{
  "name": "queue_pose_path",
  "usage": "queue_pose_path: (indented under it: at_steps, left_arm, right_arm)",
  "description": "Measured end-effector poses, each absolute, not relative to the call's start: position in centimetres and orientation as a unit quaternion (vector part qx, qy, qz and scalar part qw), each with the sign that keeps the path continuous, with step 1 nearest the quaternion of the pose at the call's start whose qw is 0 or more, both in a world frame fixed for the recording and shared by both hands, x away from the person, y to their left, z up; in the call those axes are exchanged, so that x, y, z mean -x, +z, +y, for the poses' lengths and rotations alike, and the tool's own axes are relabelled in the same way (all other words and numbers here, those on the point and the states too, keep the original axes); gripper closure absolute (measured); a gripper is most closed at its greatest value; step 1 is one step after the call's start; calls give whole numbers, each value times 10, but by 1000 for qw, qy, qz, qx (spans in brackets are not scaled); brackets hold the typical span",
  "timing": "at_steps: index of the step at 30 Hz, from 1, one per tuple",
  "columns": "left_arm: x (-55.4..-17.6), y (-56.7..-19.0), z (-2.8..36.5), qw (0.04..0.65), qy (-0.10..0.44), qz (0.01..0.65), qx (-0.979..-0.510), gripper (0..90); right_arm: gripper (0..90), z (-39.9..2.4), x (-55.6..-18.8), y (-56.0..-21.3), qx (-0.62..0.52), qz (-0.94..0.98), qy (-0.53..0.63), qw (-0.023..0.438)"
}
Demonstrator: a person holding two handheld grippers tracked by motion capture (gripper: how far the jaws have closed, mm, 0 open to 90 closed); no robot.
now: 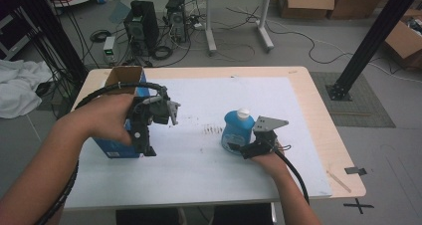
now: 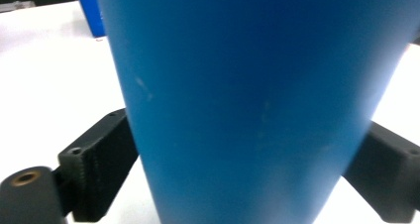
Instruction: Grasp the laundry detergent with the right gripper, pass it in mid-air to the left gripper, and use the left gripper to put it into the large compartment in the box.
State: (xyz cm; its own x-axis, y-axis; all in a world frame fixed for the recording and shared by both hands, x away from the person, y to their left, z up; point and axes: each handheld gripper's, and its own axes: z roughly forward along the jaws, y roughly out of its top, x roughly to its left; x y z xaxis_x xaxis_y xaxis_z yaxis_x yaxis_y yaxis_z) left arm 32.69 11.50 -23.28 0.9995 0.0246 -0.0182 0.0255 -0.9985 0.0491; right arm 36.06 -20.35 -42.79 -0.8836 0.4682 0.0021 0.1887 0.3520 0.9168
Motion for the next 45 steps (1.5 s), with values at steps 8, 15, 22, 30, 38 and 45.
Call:
queue_pose_path:
  at_steps: [8,15,22,30,38,45]
  left_arm:
    - [-328,-233,115,23,-10,13,-1000,1]
    - [-329,-233,115,23,-10,15,-1000,1]
    - [-329,-234,114,20,-11,16,-1000,1]
    - [-330,-235,113,20,-12,16,-1000,1]
    - [-331,-236,113,21,-12,14,-1000,1]
    - [-331,-238,112,21,-14,15,-1000,1]
  right_arm:
    - [186,-202,-361,-430,-206,808,533,142]
    - [240,-202,-360,-430,-203,806,537,143]
    - [313,-201,-358,-431,-197,804,541,150]
    - [360,-201,-359,-431,-194,802,546,143]
    - [398,-202,-359,-431,-191,803,547,141]
    - [421,-202,-359,-431,-189,801,551,141]
